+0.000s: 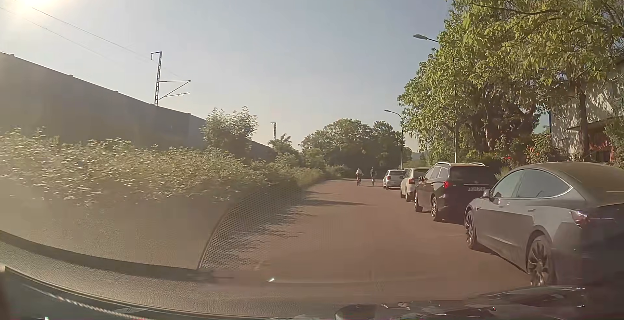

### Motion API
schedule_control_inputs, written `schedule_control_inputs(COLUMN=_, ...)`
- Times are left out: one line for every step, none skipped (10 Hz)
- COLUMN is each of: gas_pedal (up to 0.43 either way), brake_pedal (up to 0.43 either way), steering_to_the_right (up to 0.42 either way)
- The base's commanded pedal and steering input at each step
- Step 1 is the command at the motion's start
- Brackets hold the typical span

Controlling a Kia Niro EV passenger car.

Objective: Follow the waypoints while adhering to traffic rules and regulations

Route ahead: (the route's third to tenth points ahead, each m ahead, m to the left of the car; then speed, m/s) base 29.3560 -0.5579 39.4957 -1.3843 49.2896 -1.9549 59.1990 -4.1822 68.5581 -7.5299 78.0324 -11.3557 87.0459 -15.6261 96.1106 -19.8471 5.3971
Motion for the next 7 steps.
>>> schedule_control_inputs(gas_pedal=0.189, brake_pedal=0.000, steering_to_the_right=0.068)
schedule_control_inputs(gas_pedal=0.189, brake_pedal=0.000, steering_to_the_right=0.060)
schedule_control_inputs(gas_pedal=0.189, brake_pedal=0.000, steering_to_the_right=0.050)
schedule_control_inputs(gas_pedal=0.189, brake_pedal=0.000, steering_to_the_right=0.039)
schedule_control_inputs(gas_pedal=0.189, brake_pedal=0.000, steering_to_the_right=0.033)
schedule_control_inputs(gas_pedal=0.189, brake_pedal=0.000, steering_to_the_right=0.028)
schedule_control_inputs(gas_pedal=0.189, brake_pedal=0.000, steering_to_the_right=0.023)
